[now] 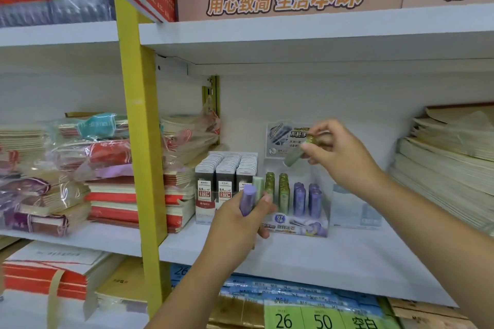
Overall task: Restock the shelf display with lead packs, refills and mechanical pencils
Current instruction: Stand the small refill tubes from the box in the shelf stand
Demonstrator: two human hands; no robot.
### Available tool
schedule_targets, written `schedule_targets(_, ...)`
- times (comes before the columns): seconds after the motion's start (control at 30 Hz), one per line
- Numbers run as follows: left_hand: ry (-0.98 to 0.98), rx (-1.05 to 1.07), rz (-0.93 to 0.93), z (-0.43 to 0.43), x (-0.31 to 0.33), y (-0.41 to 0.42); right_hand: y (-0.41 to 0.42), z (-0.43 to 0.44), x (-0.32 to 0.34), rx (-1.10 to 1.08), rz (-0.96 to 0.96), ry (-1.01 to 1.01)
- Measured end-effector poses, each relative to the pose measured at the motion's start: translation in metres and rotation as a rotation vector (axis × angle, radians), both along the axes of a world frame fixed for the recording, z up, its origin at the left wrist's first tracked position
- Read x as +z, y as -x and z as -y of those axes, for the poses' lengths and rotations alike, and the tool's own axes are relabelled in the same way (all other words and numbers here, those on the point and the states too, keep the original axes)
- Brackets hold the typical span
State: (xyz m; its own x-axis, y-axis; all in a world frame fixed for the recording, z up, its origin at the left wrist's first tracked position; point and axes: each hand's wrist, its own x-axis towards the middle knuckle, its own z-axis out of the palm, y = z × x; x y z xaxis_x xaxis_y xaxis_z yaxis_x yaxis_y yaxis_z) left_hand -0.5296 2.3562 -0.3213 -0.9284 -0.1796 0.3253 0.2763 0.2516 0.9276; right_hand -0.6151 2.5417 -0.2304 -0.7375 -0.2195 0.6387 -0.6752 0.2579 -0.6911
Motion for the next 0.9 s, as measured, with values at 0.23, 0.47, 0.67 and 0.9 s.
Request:
schedule_targets(0.23,0.013,-0.019,0.028,0.015,-0.009,0.013,0.061,0.051,0.002,-0.1,0.098,-0.277)
schedule_targets(0.47,-0.019,-0.052,0.035,0.016,-0.009,0.017,0.079,0.061,-0.013,-0.112,0.191,-0.389)
schedule_targets(0.67,0.007,-0.052,-0.001,0.017,-0.01,0.016,0.073,0.061,-0.01,-0.006,0.229,-0.329)
schedule_targets(0.9,0.006,-0.092,-0.045,0.022,-0.013,0.017,0.078,0.06,-0.012,-0.145,0.046,-0.51)
